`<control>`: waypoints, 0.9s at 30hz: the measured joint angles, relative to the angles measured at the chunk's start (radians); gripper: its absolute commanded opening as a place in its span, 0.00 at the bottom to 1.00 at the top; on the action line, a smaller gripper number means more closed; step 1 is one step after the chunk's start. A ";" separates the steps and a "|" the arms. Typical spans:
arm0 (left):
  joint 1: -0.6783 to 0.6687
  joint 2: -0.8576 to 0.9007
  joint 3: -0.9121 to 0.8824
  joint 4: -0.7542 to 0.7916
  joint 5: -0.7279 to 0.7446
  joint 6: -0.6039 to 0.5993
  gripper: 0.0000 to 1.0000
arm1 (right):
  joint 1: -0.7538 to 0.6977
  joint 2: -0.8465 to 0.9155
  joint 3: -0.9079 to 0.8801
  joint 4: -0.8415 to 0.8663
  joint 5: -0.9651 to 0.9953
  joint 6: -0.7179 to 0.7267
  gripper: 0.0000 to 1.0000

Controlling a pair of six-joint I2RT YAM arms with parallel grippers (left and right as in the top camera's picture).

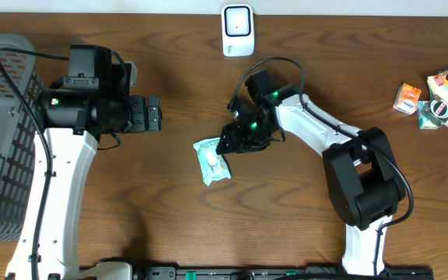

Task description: Scan the item barcode

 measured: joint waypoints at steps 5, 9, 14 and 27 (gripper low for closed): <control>0.000 0.000 0.000 0.000 0.000 0.000 0.98 | 0.033 0.000 -0.075 0.093 -0.007 0.084 0.61; 0.000 0.000 0.000 0.000 0.000 0.000 0.98 | 0.072 0.000 -0.096 0.154 -0.032 0.130 0.61; 0.000 0.000 0.000 0.000 0.000 0.000 0.98 | 0.111 0.000 -0.122 0.201 -0.027 0.167 0.27; 0.000 0.000 0.000 0.000 0.000 0.000 0.97 | 0.085 -0.016 -0.079 0.049 0.127 0.192 0.01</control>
